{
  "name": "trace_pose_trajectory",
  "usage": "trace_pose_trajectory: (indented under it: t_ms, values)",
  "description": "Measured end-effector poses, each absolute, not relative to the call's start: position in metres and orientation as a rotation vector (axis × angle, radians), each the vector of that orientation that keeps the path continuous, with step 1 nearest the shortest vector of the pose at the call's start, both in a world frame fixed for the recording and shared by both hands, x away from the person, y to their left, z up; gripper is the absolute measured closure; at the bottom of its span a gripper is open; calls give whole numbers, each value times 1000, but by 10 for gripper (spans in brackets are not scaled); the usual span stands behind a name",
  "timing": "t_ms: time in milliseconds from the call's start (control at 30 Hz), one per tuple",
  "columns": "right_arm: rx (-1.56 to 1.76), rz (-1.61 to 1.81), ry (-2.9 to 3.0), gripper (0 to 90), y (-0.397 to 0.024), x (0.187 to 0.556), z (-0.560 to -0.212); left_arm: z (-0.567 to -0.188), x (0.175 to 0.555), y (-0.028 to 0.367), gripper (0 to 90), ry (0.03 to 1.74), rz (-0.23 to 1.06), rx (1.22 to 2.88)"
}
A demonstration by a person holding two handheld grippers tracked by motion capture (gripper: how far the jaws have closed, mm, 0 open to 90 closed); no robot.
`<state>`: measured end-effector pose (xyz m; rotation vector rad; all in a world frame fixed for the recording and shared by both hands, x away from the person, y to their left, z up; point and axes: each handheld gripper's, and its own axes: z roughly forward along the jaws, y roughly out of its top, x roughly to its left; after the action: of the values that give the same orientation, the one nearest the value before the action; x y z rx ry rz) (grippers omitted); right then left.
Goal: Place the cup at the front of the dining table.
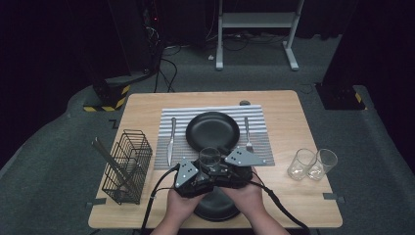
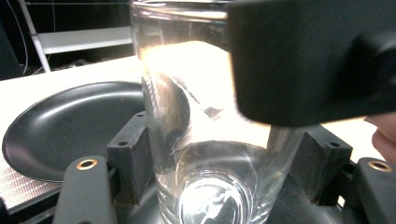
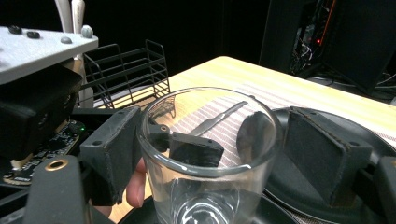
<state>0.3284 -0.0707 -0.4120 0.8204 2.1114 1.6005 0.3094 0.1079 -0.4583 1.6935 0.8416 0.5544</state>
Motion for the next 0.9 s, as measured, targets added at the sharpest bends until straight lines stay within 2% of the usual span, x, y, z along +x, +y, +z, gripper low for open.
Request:
trace_pose_trajectory:
  t_ms: [900]
  values:
    - [856, 1615, 2052, 227, -97, 313, -416, -464, 319, 129, 309, 931, 606, 1663]
